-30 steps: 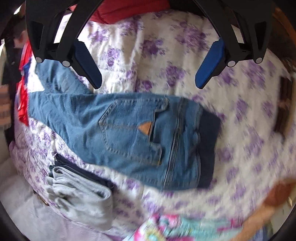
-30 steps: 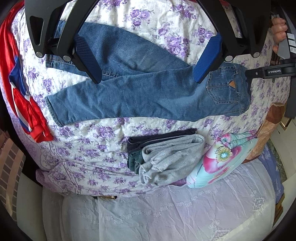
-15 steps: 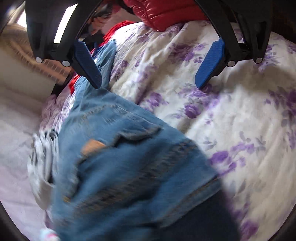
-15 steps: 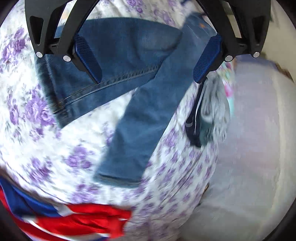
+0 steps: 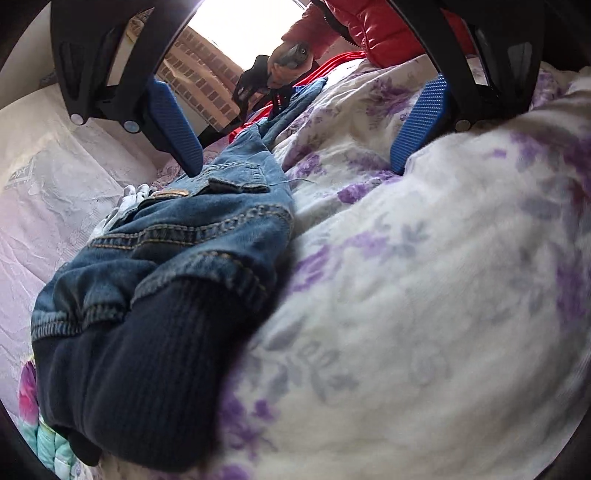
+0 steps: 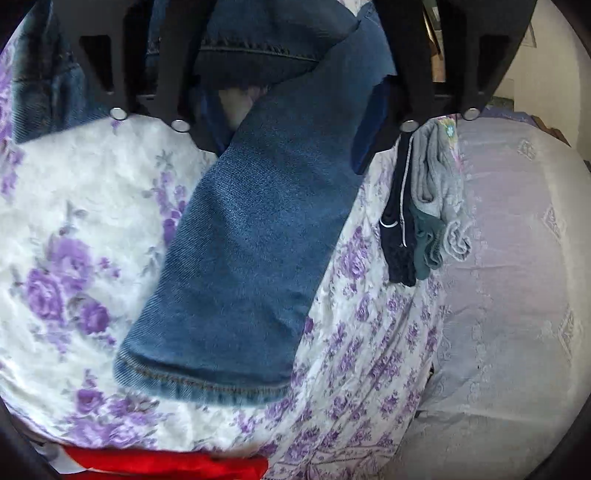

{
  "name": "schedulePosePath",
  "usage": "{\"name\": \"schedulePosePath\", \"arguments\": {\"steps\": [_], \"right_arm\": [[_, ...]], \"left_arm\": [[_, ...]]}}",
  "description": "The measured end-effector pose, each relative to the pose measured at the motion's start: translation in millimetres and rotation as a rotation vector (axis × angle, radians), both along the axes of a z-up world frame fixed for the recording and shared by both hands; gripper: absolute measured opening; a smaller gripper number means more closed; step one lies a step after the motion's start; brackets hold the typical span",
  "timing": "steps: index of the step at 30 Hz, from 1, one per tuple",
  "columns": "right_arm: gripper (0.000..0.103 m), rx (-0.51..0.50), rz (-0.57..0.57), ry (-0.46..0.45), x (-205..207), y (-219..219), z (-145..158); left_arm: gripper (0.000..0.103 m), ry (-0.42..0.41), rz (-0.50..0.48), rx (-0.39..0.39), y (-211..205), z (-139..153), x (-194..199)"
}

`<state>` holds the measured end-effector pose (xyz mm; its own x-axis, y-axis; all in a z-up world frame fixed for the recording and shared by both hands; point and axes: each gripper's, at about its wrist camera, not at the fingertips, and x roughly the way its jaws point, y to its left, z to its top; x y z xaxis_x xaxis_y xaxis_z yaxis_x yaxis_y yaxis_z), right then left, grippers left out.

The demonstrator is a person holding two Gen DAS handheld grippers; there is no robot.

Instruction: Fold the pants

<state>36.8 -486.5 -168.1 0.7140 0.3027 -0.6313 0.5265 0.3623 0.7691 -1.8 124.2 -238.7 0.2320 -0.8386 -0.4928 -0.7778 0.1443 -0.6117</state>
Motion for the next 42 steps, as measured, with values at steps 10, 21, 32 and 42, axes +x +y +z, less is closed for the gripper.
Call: {"name": "schedulePosePath", "arguments": {"steps": [10, 21, 32, 42], "right_arm": [[0.000, -0.025, -0.100, -0.124, -80, -11, 44], [0.022, 0.043, -0.121, -0.112, -102, -1, 37], [0.053, 0.043, -0.126, 0.012, -59, 6, 5], [0.005, -0.118, 0.030, -0.104, -22, 18, 35]], "left_arm": [[0.098, -0.156, -0.172, 0.166, -28, 54, 25], [0.098, -0.187, -0.101, 0.281, -13, 36, 70], [0.018, -0.377, -0.119, 0.281, 11, 73, 68], [0.010, -0.599, -0.254, 0.475, -13, 149, 91]]}}
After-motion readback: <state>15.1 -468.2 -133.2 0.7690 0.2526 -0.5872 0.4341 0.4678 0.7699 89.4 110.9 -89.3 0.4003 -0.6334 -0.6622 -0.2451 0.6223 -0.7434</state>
